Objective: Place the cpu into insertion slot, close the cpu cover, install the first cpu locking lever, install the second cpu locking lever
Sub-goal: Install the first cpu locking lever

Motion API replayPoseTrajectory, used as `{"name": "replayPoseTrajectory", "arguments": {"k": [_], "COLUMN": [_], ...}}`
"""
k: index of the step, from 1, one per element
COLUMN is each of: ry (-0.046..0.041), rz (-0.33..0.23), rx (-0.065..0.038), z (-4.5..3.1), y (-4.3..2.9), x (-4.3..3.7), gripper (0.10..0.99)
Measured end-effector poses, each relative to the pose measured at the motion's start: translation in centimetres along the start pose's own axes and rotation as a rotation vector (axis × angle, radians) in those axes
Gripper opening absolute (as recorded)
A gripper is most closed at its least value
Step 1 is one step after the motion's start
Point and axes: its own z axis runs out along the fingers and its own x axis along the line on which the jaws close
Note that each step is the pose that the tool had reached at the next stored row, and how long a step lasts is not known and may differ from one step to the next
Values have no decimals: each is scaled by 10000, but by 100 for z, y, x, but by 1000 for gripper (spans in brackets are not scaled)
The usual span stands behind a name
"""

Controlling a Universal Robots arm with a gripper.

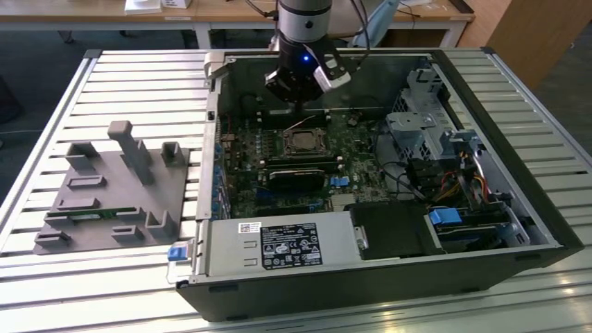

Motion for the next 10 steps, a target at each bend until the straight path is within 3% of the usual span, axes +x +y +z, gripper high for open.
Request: {"name": "replayPoseTrajectory", "arguments": {"k": [10], "ry": [6], "rz": [-87], "rx": [-1], "z": [64], "y": [13], "x": [-77], "gripper": [106]}}
